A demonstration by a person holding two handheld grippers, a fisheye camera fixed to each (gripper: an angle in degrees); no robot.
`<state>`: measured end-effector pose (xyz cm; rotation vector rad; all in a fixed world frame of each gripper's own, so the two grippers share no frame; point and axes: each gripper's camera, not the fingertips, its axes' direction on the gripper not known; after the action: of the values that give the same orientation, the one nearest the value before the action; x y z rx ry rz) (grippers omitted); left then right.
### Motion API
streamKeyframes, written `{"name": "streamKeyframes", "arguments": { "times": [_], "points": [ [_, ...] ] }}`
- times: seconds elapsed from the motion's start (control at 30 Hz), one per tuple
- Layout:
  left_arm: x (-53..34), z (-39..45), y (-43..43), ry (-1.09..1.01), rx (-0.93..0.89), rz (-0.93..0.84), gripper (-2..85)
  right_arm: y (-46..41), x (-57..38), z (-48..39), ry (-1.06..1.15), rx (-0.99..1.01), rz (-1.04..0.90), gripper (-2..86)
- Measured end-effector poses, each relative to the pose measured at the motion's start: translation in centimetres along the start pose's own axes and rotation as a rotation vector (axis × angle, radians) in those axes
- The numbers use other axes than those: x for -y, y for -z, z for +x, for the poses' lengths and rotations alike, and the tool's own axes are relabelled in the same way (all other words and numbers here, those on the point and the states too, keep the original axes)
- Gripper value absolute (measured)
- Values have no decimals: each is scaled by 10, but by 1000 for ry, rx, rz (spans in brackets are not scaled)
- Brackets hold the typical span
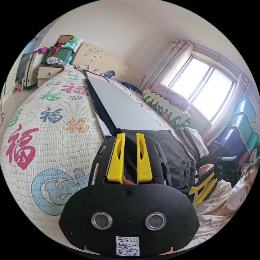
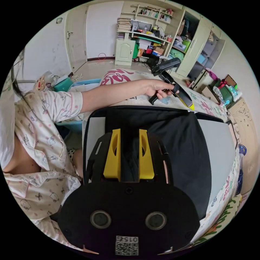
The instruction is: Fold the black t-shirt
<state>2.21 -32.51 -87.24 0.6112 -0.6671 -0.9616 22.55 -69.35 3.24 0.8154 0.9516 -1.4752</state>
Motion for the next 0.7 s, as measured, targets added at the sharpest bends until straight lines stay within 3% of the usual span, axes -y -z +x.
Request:
{"name": "streamKeyframes", "arguments": {
  "times": [0.27, 0.4, 0.57, 0.7],
  "points": [
    [21, -56, -21, 75, -88, -148, 65, -48, -11, -7, -61, -25, -83, 36],
    [17, -77, -14, 90, -55, -138, 46, -36, -24, -28, -53, -30, -38, 13],
    [4, -96, -8, 74, 11, -140, 24, -33, -38, -47, -11, -36, -25, 19],
    [-17, -111, 3, 27, 48, -137, 44, -38, -53, -30, -77, 74, -35, 68]
  ]
}}
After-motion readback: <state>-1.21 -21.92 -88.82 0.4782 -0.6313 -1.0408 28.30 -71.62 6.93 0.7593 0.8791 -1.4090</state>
